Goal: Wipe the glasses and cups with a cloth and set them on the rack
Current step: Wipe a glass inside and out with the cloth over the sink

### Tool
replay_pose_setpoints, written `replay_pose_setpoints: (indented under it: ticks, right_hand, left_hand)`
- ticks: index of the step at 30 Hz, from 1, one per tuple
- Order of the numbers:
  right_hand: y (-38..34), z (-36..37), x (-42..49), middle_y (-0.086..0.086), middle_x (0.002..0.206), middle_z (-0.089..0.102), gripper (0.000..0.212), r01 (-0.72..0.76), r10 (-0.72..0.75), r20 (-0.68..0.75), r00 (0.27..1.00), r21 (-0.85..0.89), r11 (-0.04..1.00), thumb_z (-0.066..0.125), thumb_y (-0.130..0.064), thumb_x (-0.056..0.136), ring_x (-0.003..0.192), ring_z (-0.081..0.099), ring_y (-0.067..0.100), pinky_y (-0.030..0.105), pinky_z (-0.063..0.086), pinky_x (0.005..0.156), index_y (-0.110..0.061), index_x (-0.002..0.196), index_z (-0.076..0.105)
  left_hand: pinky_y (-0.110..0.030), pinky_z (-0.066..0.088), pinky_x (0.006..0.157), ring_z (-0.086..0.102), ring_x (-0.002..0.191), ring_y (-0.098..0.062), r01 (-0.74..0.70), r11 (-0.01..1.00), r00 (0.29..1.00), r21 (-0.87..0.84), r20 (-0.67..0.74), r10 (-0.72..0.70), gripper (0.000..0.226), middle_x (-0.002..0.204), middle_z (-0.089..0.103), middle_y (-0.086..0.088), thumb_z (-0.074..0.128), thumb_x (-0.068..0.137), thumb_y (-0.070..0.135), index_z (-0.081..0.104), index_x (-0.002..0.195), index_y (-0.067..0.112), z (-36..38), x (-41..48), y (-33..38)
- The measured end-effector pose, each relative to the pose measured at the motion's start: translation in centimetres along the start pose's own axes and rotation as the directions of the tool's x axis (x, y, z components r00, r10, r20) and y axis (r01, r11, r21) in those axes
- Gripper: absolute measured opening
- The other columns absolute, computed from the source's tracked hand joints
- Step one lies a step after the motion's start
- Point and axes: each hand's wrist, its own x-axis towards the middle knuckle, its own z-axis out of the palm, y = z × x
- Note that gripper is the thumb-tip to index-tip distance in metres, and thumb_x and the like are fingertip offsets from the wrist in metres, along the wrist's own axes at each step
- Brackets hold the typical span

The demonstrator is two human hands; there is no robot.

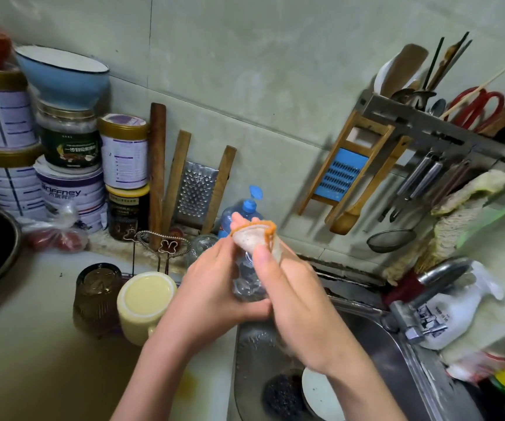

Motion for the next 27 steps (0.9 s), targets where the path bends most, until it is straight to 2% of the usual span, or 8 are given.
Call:
replay_pose_setpoints:
  ticks: [5, 8, 11, 15, 17, 20, 23, 27]
  right_hand:
    - [0.4, 0.0, 0.8, -0.026, 0.15, 0.033, 0.055, 0.078, -0.064, 0.063, 0.996, -0.256, 0.963, 0.02, -0.051, 0.097, 0.144, 0.009, -0.007, 0.043, 0.01, 0.121, -0.031, 0.141, 0.046]
    - [0.7, -0.5, 2.6, -0.014, 0.14, 0.052, 0.046, 0.002, -0.004, 0.085, 0.996, 0.03, 1.0, 0.029, -0.041, 0.101, 0.139, 0.031, -0.002, 0.034, 0.025, 0.118, -0.02, 0.129, 0.06]
    - [1.3, -1.1, 4.1, -0.015, 0.126, 0.06, 0.047, -0.146, 0.114, 0.145, 0.983, 0.234, 0.961, 0.03, -0.035, 0.104, 0.125, 0.049, -0.005, 0.025, 0.033, 0.113, -0.007, 0.121, 0.064]
    - [3.1, -2.0, 4.6, 0.011, 0.113, 0.068, 0.054, -0.305, 0.266, 0.152, 0.952, 0.387, 0.87, 0.027, -0.027, 0.106, 0.099, 0.065, 0.005, 0.016, 0.049, 0.089, 0.012, 0.113, 0.063]
    - [3.5, -2.0, 4.8, 0.022, 0.117, 0.065, 0.056, -0.418, 0.382, 0.176, 0.907, 0.488, 0.766, 0.035, -0.04, 0.103, 0.107, 0.064, 0.025, 0.035, 0.05, 0.099, 0.006, 0.114, 0.065]
    - [4.4, -1.8, 4.5, 0.026, 0.128, 0.057, 0.058, -0.508, 0.498, 0.258, 0.828, 0.721, 0.472, 0.043, -0.048, 0.096, 0.127, 0.048, 0.041, 0.054, 0.032, 0.112, -0.001, 0.126, 0.059]
    - [3.5, -1.0, 4.0, 0.018, 0.131, 0.059, 0.061, -0.295, 0.484, 0.164, 0.859, 0.933, 0.208, 0.037, -0.047, 0.095, 0.129, 0.048, 0.035, 0.051, 0.032, 0.112, -0.001, 0.13, 0.056]
    - [3.6, 1.3, 3.9, 0.011, 0.102, 0.072, 0.056, -0.049, 0.614, -0.023, 0.789, 0.994, 0.1, 0.032, -0.049, 0.099, 0.099, 0.066, 0.024, 0.042, 0.041, 0.107, -0.009, 0.103, 0.071]
  left_hand:
    - [-0.027, 0.044, 0.083, 0.055, 0.108, -0.013, -0.031, 0.987, 1.0, 0.158, 0.005, 0.031, 0.077, 0.119, 0.057, 0.014, 0.045, 0.066, 0.063, 0.052, 0.132, 0.024, 0.1, 0.3, -0.5]
    - [-0.027, 0.043, 0.074, 0.056, 0.094, -0.017, -0.069, 0.979, 0.994, 0.19, -0.068, 0.083, 0.078, 0.102, 0.056, 0.012, 0.061, 0.058, 0.061, 0.053, 0.122, 0.016, 0.2, 0.3, -0.6]
    - [-0.019, 0.027, 0.063, 0.041, 0.077, -0.005, -0.133, 0.973, 0.981, 0.188, -0.114, 0.156, 0.059, 0.085, 0.037, 0.027, 0.065, 0.057, 0.063, 0.041, 0.1, 0.03, 0.2, 0.0, -0.1]
    - [-0.011, 0.033, 0.077, 0.048, 0.091, -0.007, -0.147, 0.977, 0.984, 0.154, -0.075, 0.16, 0.079, 0.098, 0.042, 0.028, 0.066, 0.054, 0.063, 0.046, 0.122, 0.027, 0.4, -0.4, -0.1]
    - [-0.003, 0.031, 0.087, 0.049, 0.099, -0.002, -0.14, 0.985, 0.988, 0.097, -0.058, 0.146, 0.087, 0.103, 0.047, 0.033, 0.069, 0.053, 0.062, 0.04, 0.13, 0.036, 0.1, -0.4, -0.1]
    - [-0.013, 0.041, 0.095, 0.054, 0.113, 0.005, -0.062, 0.978, 0.998, -0.2, -0.03, 0.057, 0.085, 0.119, 0.056, 0.032, 0.082, 0.055, 0.048, 0.042, 0.129, 0.042, -0.1, -0.3, 0.2]
    - [-0.015, 0.047, 0.089, 0.064, 0.109, -0.003, 0.001, 0.791, 0.98, -0.611, -0.157, -0.122, 0.074, 0.116, 0.067, 0.016, 0.084, 0.057, 0.033, 0.05, 0.123, 0.03, 1.2, 0.4, 0.8]
    - [-0.016, 0.051, 0.086, 0.067, 0.106, -0.008, -0.002, 0.644, 0.899, -0.765, -0.284, -0.334, 0.066, 0.114, 0.07, 0.003, 0.082, 0.064, 0.02, 0.049, 0.12, 0.027, 3.8, 1.0, 2.4]
